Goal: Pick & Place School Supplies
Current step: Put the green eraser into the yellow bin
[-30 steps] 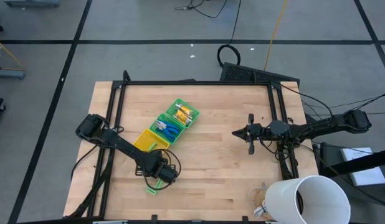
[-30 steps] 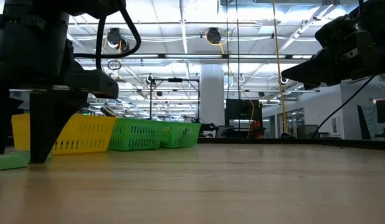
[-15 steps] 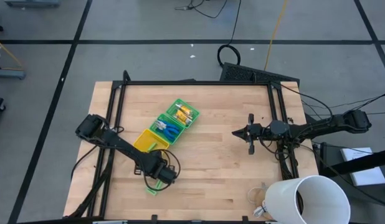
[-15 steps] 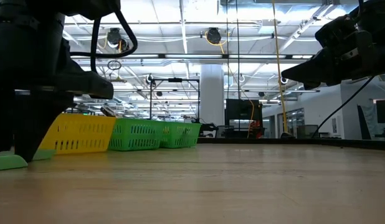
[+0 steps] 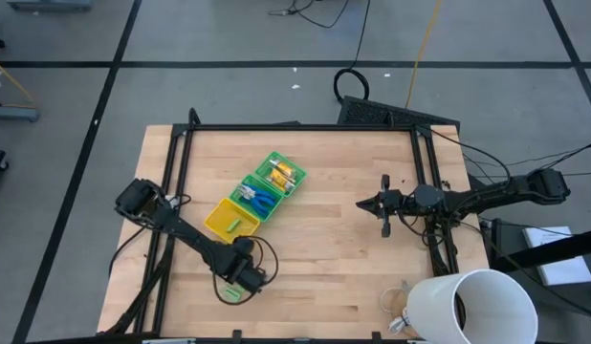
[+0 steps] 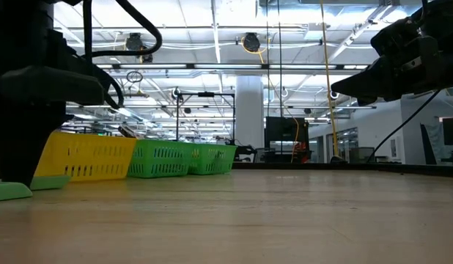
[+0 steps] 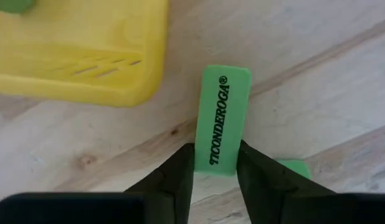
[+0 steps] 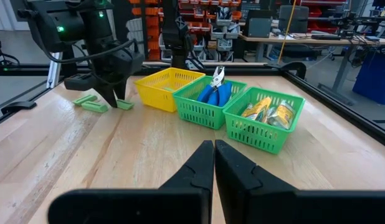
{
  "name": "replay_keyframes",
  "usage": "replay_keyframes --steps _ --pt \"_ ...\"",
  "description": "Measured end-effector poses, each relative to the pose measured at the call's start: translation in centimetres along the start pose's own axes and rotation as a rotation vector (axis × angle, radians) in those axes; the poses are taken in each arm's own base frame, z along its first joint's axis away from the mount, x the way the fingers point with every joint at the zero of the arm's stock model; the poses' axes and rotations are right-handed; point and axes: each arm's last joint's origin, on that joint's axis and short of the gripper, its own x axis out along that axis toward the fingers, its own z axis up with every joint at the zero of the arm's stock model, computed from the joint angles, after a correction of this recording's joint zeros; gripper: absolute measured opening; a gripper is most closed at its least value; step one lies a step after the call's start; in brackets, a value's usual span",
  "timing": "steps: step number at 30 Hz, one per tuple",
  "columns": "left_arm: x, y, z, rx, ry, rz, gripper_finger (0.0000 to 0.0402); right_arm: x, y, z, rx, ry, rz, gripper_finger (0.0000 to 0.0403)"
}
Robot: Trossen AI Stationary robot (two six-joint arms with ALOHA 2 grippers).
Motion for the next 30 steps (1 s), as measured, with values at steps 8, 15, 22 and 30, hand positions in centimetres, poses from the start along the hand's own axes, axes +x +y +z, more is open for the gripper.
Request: replay_keyframes --steps 8,15,22,30 --pt "-0.8 -0.6 0.1 0.096 -0.011 -0.022 0.0089 0.0 0.0 0.0 0.000 0.000 0.000 0.0009" --pt "-1.5 -1.1 0.1 0.142 -0.016 -0.051 0.0091 0.0 0.0 0.0 0.000 0.000 0.000 0.0009" --pt "-3.0 -1.3 0.2 0.161 -0.030 -0.013 0.0095 0.0 0.0 0.0 0.000 0.000 0.000 0.0009" --pt "-6.8 -2.2 0.5 0.271 -0.058 0.000 0.0087 0.0 0.0 0.0 0.000 0.000 0.000 0.0009"
